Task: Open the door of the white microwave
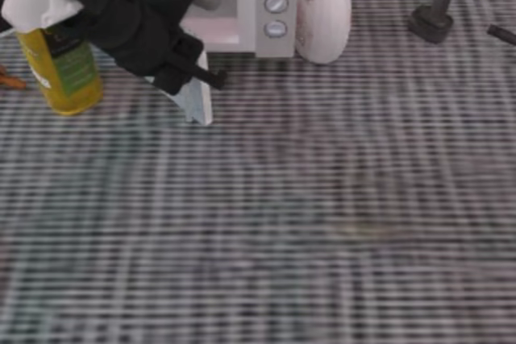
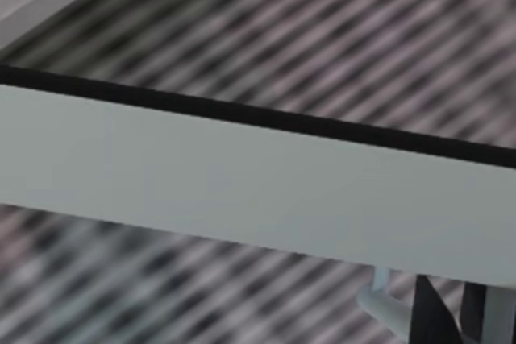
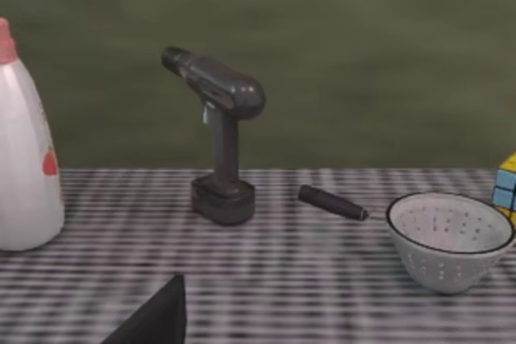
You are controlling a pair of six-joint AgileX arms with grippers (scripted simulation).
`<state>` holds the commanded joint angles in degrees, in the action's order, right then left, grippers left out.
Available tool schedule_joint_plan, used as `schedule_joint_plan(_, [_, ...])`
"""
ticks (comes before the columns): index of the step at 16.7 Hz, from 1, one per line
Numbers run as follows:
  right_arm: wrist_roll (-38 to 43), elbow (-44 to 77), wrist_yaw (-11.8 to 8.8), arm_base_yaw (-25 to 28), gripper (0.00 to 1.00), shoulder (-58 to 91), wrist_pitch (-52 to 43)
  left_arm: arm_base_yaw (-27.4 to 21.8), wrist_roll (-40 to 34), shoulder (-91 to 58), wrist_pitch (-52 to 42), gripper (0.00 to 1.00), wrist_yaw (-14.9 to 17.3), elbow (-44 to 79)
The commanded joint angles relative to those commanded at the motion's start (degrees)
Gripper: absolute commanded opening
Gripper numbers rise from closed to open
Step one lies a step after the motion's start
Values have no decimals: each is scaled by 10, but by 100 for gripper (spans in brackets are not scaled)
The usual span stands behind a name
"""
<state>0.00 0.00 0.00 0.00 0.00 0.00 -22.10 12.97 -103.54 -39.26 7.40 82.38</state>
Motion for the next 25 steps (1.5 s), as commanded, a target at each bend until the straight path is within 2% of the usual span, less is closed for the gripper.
schedule_joint_plan(10, [0,0,0,0,100,0,0,0,0,0,0,0,0,0])
schedule_joint_plan(13, [0,0,0,0,100,0,0,0,7,1,-1,0,8,-3])
schedule_joint_plan(20, [0,0,0,0,100,0,0,36,96,25,-14,0,52,-29])
schedule_joint_plan(25, [0,0,0,0,100,0,0,38,98,26,-14,0,53,-29])
